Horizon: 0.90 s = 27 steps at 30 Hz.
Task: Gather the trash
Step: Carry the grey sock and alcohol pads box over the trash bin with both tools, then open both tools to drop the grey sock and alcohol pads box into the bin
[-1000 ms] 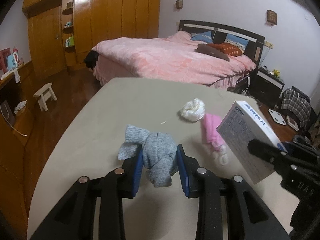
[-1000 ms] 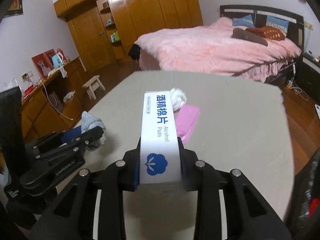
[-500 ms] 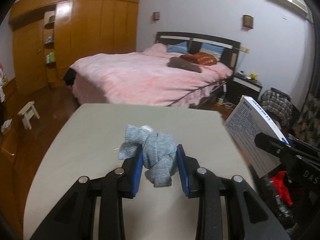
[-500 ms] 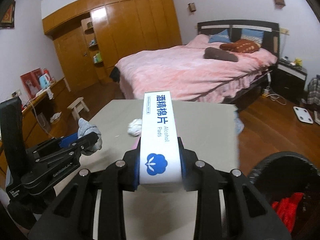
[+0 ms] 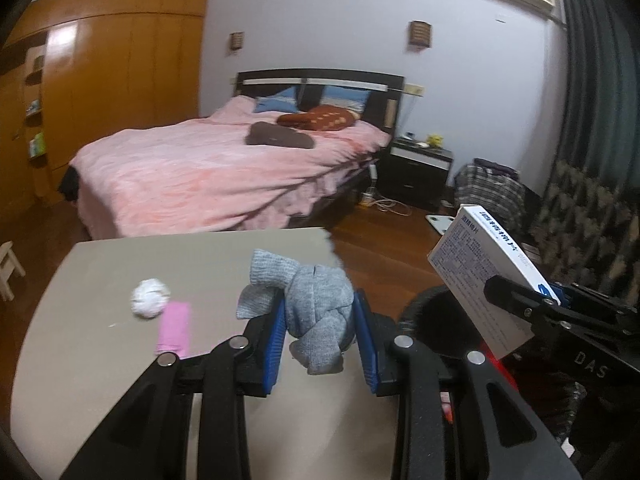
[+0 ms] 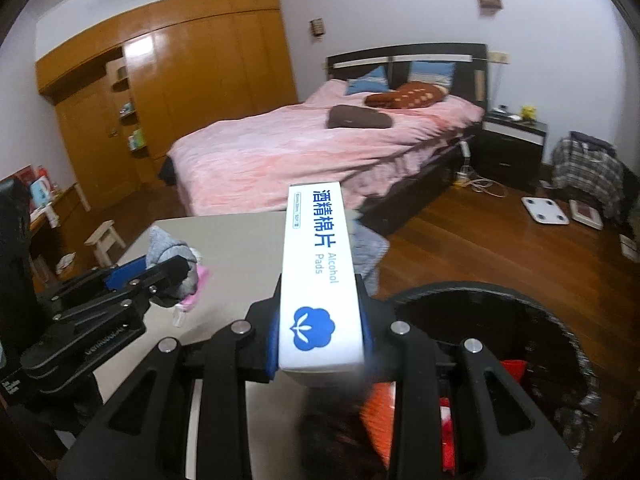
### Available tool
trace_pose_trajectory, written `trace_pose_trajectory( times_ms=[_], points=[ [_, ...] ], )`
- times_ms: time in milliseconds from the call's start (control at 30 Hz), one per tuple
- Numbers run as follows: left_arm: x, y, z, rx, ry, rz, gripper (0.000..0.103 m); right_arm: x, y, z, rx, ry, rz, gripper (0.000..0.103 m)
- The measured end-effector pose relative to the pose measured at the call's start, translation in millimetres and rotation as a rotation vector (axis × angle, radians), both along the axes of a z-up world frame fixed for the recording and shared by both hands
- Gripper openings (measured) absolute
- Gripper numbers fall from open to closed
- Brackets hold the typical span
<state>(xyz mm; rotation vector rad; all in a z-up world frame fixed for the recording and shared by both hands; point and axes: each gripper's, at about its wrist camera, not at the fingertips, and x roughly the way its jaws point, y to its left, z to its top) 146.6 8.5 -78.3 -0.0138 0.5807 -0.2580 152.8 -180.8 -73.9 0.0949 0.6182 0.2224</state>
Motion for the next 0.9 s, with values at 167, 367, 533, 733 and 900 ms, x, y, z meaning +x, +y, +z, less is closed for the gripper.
trace_pose_trajectory(
  times_ms=[167,367,533,733,900],
  points=[
    [2,-38,-3,-0.007,0.005,-0.074,0.032,-10,-38,-8,-0.012,0.009,-0.076,0.029],
    [-2,-72,-9,-0.008,0.008,-0.149,0.032,-21,-78,-20,-0.029,0.021,-0.159,0.029],
    [-3,-98,-16,-0.005,0.016,-0.199,0.032,-28,-101,-28,-0.039,0.033,-0.205,0.029],
    [-1,-129,-25,-0.005,0.021,-0.259,0.032,-32,-128,-38,-0.043,0.053,-0.262,0.029],
    [4,-151,-32,-0.004,0.029,-0.302,0.032,-36,-143,-49,-0.045,0.074,-0.293,0.029]
  ],
)
